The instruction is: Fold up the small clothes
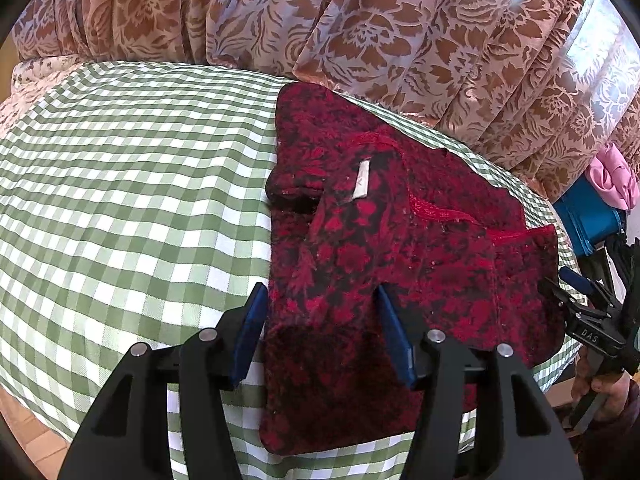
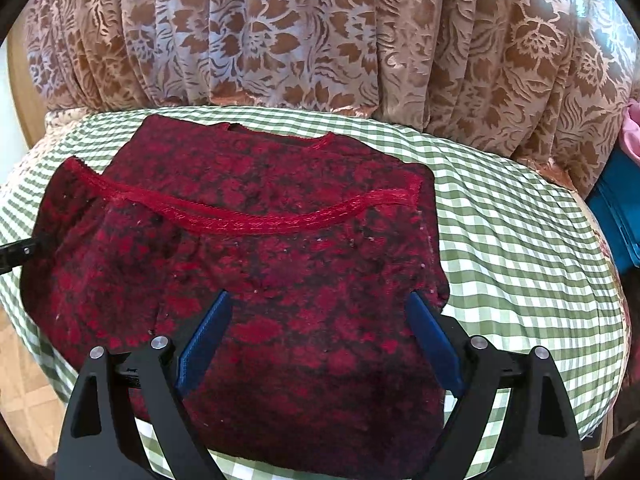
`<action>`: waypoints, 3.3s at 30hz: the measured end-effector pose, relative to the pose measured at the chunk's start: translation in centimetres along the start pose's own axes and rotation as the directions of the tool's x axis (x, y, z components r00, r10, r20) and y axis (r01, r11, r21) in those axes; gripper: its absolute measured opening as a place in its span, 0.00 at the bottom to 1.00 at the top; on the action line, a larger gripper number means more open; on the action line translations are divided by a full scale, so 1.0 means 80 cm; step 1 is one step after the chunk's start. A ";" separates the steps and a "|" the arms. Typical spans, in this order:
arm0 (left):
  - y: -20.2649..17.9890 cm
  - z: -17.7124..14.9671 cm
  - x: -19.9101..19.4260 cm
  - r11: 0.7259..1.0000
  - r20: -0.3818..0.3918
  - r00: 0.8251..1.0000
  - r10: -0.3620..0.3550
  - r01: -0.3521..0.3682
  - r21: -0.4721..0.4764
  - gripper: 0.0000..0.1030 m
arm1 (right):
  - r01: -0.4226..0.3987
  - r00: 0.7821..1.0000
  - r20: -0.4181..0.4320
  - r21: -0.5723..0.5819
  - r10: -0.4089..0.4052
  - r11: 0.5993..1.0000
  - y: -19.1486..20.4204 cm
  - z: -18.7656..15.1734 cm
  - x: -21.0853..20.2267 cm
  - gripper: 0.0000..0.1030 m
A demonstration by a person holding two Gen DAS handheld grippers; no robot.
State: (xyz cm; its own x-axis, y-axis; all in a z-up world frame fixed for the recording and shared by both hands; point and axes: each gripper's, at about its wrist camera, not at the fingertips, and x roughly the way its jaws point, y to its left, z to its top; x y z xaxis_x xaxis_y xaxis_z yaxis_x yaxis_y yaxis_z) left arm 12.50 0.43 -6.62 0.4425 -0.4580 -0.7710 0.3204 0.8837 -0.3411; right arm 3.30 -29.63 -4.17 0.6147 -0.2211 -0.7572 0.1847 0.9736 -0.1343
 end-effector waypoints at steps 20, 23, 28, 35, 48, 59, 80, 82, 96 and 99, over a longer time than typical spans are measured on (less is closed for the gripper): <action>-0.021 0.038 0.007 0.992 0.028 0.998 -0.059 0.055 0.114 0.59 | -0.099 0.995 0.012 0.182 0.098 0.978 -0.085 0.007 0.008 0.85; -0.029 0.042 0.018 0.988 0.012 0.997 -0.073 0.071 0.135 0.55 | -0.133 0.991 -0.007 0.205 0.137 0.970 -0.098 0.011 0.024 0.85; -0.034 0.044 0.015 0.987 0.024 0.997 -0.078 0.074 0.145 0.16 | -0.172 0.980 -0.054 0.233 0.189 0.957 -0.103 0.011 0.049 0.37; -0.032 0.056 -0.038 0.981 0.127 0.979 -0.159 0.143 0.131 0.14 | -0.240 0.971 0.042 0.178 0.236 0.954 -0.103 0.030 -0.011 0.19; -0.038 0.202 0.041 0.995 0.191 0.981 -0.041 0.022 0.100 0.14 | -0.192 0.977 0.150 0.298 0.153 0.935 -0.137 0.147 0.057 0.19; -0.021 0.232 0.177 0.986 0.089 0.986 0.143 -0.149 0.069 0.18 | -0.004 1.000 0.026 0.262 -0.003 0.965 -0.152 0.164 0.179 0.19; 0.076 0.064 0.066 0.968 0.051 0.985 -0.168 0.174 -0.182 0.66 | -0.253 0.955 -0.048 0.389 0.294 0.886 -0.163 0.039 0.103 0.74; 0.070 0.040 0.068 0.958 0.039 0.978 -0.204 0.207 -0.196 0.65 | -0.260 0.952 -0.038 0.416 0.302 0.872 -0.163 0.007 0.090 0.74; 0.050 0.011 0.035 0.969 0.016 0.980 -0.196 0.196 -0.147 0.16 | -0.328 0.920 -0.039 0.469 0.391 0.820 -0.169 -0.030 0.047 0.26; 0.052 -0.017 0.009 0.968 -0.009 0.977 -0.212 0.208 -0.140 0.16 | -0.345 0.911 -0.059 0.435 0.409 0.831 -0.167 -0.041 0.019 0.26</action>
State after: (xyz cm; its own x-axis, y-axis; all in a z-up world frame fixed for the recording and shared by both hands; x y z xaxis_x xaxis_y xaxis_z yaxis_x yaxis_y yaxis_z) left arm 13.04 3.95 -9.30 0.3569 -0.6339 -0.6861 0.2851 0.7734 -0.5663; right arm -0.74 -42.83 -5.64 0.5899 0.2003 -0.7822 0.2752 0.8609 0.4280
